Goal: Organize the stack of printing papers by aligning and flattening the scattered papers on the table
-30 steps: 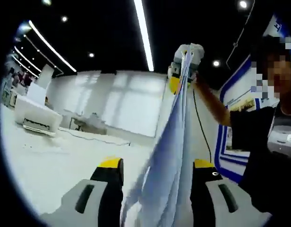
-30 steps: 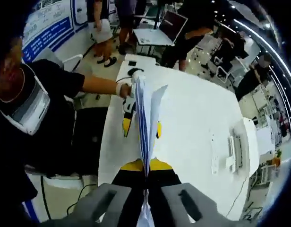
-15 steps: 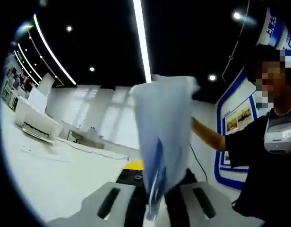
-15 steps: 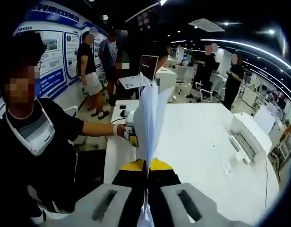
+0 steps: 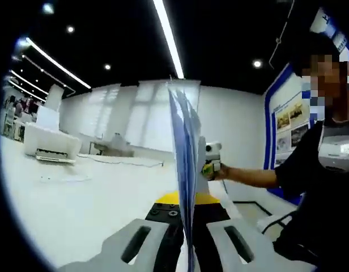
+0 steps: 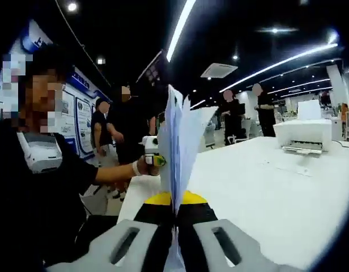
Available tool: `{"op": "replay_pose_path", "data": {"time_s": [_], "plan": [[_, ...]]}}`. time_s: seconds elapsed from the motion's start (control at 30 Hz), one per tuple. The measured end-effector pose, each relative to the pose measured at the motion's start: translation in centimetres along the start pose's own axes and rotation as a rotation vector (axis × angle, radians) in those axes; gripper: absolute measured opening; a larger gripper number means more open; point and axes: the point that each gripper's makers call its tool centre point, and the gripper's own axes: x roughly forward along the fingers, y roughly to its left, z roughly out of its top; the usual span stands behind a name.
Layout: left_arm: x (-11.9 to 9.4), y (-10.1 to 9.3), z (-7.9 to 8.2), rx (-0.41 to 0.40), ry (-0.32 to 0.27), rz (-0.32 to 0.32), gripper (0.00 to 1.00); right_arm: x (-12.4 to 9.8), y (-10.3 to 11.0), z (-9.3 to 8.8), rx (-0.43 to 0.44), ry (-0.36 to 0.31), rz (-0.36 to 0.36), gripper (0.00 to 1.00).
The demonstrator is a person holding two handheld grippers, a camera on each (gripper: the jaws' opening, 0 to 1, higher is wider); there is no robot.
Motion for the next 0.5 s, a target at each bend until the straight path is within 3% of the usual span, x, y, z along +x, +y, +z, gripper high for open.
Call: {"op": "replay_pose_path", "data": {"time_s": [0.13,0.2,0.23,0.27,0.3,0.33,0.37,0.5], "plan": [[-0.1,-0.8,0.2,0.006,0.011,-0.020,0.07,-0.2,1.0,0.7,-0.027,-0.020,0.029,0.00],[-0.1,-0.9,-0.7,0.003,0.032,-0.042,0.17,-0.3,1.0,0.2,-0.060,-0.023,0.046,0.26],[-0.1,-0.9,-1.7,-0.026,0.062,-0.041,0.17,-0.2,0.9,-0.3,-0.060,-0.031,0.047,0.24],[0.0,-0.8,-2.6,-0.064,0.082,-0.035,0.08,0.2,0.7,-1.4,-0.017,-0.031,0.050,0.06],[0.1,-0.9,-3.1,-0.083,0.092,-0.043,0.06,0.2,0.6,-3.5,0.069,0.041,0.051,0.00],[0.4,-1.4,-3.1,0.017,0.076,-0.085,0.06,0.5,1.7,-5.2,0.033,0.101,0.105,0.00],[0.3,-1.5,-3.0,0.007,0.074,-0.069,0.06,0.6,1.5,-4.6,-0.027,0.064,0.091,0.00],[0.7,-1.9,-1.8,0.006,0.055,-0.071,0.06,0.4,1.6,-2.9,0.009,0.050,0.088,0.00]]}}
